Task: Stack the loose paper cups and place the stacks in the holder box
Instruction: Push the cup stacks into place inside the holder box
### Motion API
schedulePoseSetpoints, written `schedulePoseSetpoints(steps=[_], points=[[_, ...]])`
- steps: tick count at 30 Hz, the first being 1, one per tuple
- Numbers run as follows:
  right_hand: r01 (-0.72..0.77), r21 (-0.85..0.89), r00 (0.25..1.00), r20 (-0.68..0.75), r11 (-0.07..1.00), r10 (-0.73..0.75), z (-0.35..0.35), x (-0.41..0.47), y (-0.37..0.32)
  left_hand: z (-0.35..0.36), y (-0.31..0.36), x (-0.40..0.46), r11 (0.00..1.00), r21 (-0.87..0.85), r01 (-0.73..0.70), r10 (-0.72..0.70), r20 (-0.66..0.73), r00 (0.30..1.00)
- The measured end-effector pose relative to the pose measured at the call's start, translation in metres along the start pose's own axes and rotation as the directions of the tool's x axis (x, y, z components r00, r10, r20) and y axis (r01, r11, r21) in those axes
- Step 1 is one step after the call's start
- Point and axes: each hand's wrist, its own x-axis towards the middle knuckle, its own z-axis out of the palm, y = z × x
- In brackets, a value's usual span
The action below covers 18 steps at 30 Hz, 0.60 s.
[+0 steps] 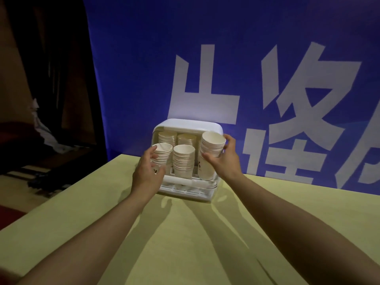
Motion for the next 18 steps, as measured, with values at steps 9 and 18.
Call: schedulePoseSetpoints(steps=[9, 18], points=[[-0.048, -0.198, 0.998, 0.034, 0.979, 0.055, 0.028, -0.007, 0.029, 0.000, -0.018, 0.027, 0.985, 0.173, 0.007, -0.030, 0.134, 0.990], [-0.013, -0.172, 1.000, -0.010, 0.985, 0.011, 0.035, -0.013, 0.026, 0.028, -0.005, 0.035, 0.930, 0.367, 0.009, -0.070, 0.152, 0.986]])
